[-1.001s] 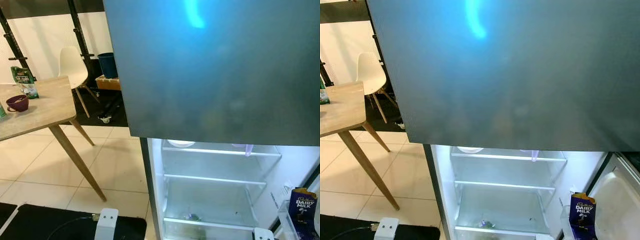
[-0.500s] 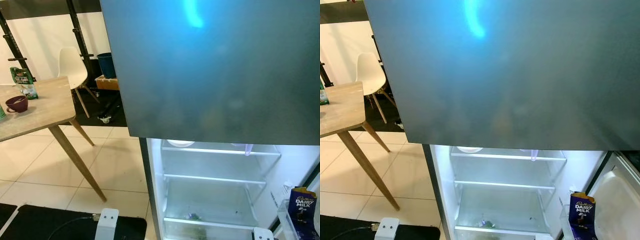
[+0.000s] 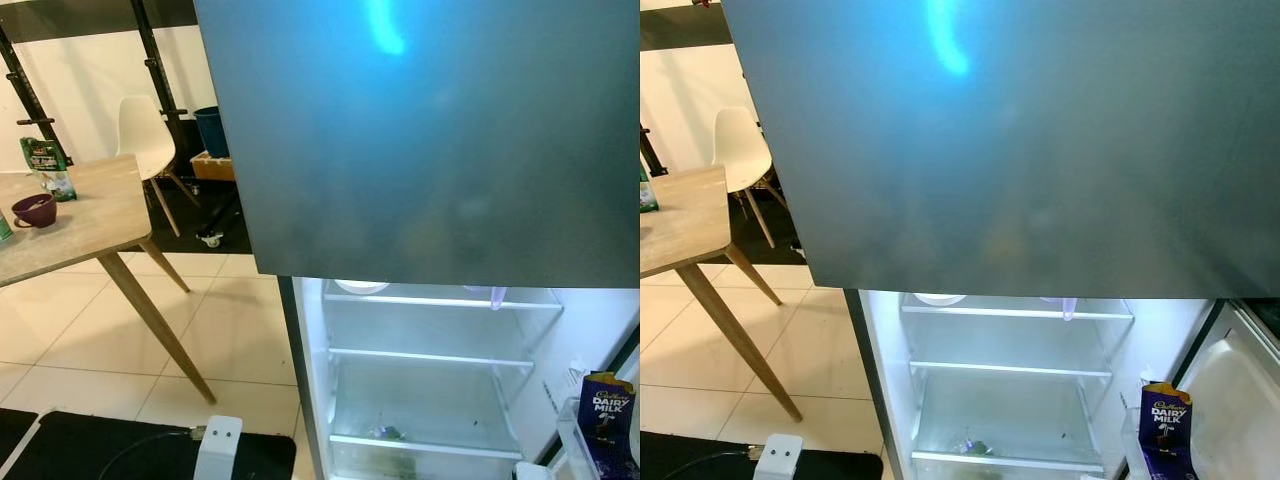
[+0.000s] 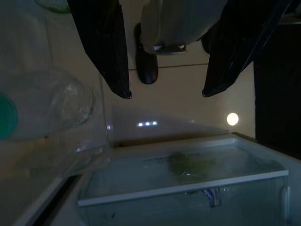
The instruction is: Restocking fridge
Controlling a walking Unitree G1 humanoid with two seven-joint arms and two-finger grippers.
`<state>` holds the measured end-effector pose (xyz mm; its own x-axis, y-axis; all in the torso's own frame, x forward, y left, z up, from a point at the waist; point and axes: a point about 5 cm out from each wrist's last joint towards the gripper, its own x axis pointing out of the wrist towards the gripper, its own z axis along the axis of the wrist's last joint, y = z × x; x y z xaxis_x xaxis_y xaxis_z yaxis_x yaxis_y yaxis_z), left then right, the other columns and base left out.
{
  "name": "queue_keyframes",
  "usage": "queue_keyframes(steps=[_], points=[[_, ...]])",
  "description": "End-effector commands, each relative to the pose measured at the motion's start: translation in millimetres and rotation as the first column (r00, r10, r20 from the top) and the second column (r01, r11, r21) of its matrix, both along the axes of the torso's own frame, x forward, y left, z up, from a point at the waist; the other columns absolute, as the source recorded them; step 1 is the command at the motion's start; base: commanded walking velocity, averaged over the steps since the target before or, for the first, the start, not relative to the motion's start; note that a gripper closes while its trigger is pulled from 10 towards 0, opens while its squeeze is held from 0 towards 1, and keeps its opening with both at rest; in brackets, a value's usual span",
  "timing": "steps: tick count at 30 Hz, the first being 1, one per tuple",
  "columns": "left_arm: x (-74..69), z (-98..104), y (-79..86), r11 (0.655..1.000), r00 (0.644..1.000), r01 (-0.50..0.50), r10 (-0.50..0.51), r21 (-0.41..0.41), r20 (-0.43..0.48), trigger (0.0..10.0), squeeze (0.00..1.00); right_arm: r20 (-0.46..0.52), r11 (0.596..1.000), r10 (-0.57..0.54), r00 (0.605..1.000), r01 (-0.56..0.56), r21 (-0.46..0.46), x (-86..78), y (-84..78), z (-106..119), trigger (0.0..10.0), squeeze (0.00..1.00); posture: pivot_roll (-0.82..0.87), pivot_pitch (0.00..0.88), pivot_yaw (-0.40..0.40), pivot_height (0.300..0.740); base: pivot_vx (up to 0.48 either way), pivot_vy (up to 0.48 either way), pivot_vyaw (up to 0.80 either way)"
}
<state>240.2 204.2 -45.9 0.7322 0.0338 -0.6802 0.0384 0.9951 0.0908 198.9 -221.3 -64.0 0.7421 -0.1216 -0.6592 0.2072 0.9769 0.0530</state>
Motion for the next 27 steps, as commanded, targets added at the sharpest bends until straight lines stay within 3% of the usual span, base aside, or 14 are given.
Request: queue_keyframes(steps=[1,10,22,23,27], points=[[-3.5,-4,-3.0,1.0,1.0,0.001,-0.001,-0.009,-0.022,10.0,0.0,-0.016,1.0,-0.001,1.0,0.002,0.007,-5.2,1.9,-3,10.0,0.0,-0.11,0.095,0.078,0.721,0.0,0.0,0.0],[-2.6,-3,-2.6,1.0,1.0,-0.016,0.016,-0.009,-0.018,10.0,0.0,-0.044,1.0,-0.014,0.999,0.015,0.011,-11.8,1.6,-7,10.0,0.0,-0.11,0.087,0.075,0.721,0.0,0.0,0.0],[-2.4,-2,-2.6,1.0,1.0,0.001,-0.001,-0.015,-0.003,10.0,0.0,-0.014,1.0,0.015,1.0,-0.015,0.0,0.5,5.7,-2,10.0,0.0,-0.1,0.082,0.07,0.721,0.0,0.0,0.0],[-2.5,-2,-2.9,1.0,1.0,0.022,-0.022,0.003,-0.008,10.0,0.0,-0.008,1.0,-0.001,1.0,0.001,0.012,0.2,6.1,-2,10.0,0.0,-0.09,0.066,0.043,0.721,0.0,0.0,0.0],[-4.0,-2,-0.8,0.999,0.999,-0.048,0.048,-0.018,-0.001,10.0,0.0,-0.018,0.999,0.035,0.999,-0.035,0.003,-1.0,6.9,-2,10.0,0.0,-0.1,0.075,0.06,0.721,0.0,0.0,0.0]])
